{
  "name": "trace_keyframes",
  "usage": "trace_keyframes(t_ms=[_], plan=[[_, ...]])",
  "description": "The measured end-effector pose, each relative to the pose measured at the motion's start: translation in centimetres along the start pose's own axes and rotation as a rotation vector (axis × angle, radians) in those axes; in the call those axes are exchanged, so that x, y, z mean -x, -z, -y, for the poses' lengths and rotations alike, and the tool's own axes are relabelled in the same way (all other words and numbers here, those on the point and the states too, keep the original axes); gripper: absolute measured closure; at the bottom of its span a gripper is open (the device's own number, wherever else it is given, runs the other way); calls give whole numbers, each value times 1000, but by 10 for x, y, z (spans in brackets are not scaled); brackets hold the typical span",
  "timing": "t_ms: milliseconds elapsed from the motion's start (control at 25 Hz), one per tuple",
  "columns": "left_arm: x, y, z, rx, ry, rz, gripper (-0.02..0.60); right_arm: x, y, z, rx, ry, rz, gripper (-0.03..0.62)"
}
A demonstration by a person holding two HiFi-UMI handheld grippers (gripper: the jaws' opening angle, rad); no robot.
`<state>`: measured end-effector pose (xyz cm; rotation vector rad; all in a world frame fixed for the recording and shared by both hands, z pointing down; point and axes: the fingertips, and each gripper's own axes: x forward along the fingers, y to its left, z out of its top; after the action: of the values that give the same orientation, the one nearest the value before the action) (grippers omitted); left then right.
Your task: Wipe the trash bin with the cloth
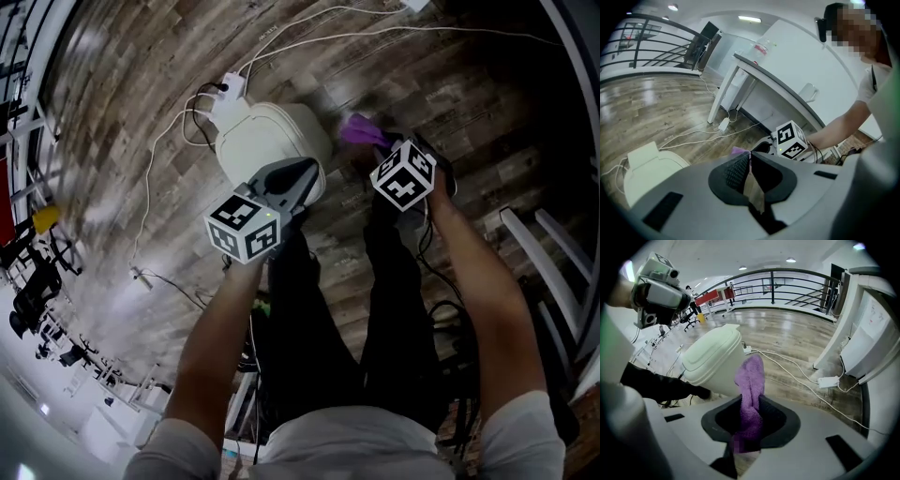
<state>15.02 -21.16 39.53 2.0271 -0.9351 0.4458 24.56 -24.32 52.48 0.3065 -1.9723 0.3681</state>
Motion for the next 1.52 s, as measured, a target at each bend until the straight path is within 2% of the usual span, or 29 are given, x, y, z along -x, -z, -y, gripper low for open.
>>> trace_keyframes(t_ms=[120,240,440,640,840,1120,1320,1520], plan=[[9,-15,-33,-65,29,-23,577,-17,-32,1,-35,-13,6,496],[19,-26,-70,-100,71,-43,577,-40,-65,-3,-114,-79,-7,496],[36,-42,-132,-131,160,-92,577,-84,-114,4,-434,-187,-58,496],[46,-53,-185,-194,225,-157,577,-122,-159,7,-669,-349,-115,496],[39,-65,-229,-220,207,-163,577,-159,-195,31,-903,-437,-79,496],[11,-71,-253,-235,184,-182,577,-215,-224,28,-1258,-642,-10,497],[-3,-69,-256,-256,198,-243,577,-244,-224,-5,-1356,-744,-84,497],[-14,-72,-253,-265,217,-264,577,-252,-197,-13,-1387,-733,-173,497]])
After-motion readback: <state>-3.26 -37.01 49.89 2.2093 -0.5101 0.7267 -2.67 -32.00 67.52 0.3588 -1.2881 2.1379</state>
